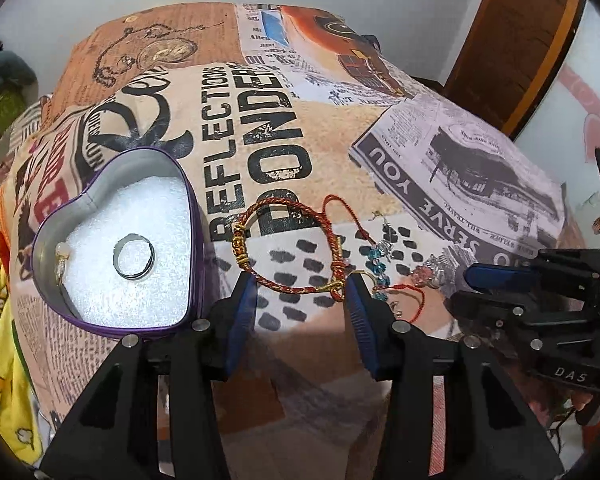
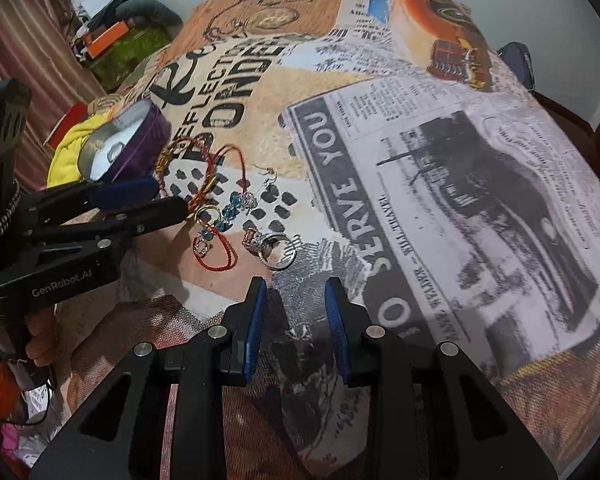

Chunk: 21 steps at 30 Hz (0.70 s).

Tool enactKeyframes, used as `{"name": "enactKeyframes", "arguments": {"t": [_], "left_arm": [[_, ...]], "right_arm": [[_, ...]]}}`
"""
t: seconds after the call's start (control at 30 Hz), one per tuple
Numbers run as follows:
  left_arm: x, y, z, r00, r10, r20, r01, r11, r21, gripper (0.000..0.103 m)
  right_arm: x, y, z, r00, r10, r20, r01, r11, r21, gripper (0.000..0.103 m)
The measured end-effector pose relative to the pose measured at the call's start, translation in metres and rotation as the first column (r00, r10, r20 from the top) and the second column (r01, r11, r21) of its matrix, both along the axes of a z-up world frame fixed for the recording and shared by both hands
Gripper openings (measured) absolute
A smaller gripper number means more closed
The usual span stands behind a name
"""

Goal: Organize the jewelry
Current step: 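Move both tools back over the scattered jewelry, then grasp the orange braided bracelet with the left tool while the right tool grasps a silver ring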

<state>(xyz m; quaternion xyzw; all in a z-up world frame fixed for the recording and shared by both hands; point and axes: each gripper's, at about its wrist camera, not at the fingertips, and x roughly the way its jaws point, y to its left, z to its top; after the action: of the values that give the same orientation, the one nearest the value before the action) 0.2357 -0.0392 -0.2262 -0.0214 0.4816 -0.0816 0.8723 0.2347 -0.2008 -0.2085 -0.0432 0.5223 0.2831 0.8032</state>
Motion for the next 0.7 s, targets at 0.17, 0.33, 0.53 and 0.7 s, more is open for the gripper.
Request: {"name": "enactKeyframes", "arguments": {"t": [0.17, 0.33, 0.53, 0.7], "left_arm": [[0.003, -0.010, -0.002, 0.999, -0.031, 0.009, 0.031, 0.998, 0.060, 0.046], [0.006, -0.017, -0.004, 0.999, -0.048, 0.021, 0.046, 0.994, 0.099, 0.041], [0.007, -0.008, -0.004, 1.000, -0.001, 0.025, -0.002, 0.996, 0.085, 0.014], [0.009, 0.004, -0.003, 1.000, 0.025, 0.013, -0.025, 0.999, 0.025, 0.005]], "right_arm": [[0.005, 0.002, -0.001, 1.000, -0.003, -0.004, 0.003, 1.000, 0.025, 0.027], [0.006, 0.007, -0.002, 1.000, 0.002, 0.020, -0.002, 1.000, 0.019, 0.027], [0.006, 0.018, -0.003, 0.998, 0.019, 0.065, -0.018, 1.000, -0.018, 0.027], [0.008, 0.021, -0.003, 0.996, 0.016, 0.089, -0.014, 1.000, -0.016, 0.019]]}}
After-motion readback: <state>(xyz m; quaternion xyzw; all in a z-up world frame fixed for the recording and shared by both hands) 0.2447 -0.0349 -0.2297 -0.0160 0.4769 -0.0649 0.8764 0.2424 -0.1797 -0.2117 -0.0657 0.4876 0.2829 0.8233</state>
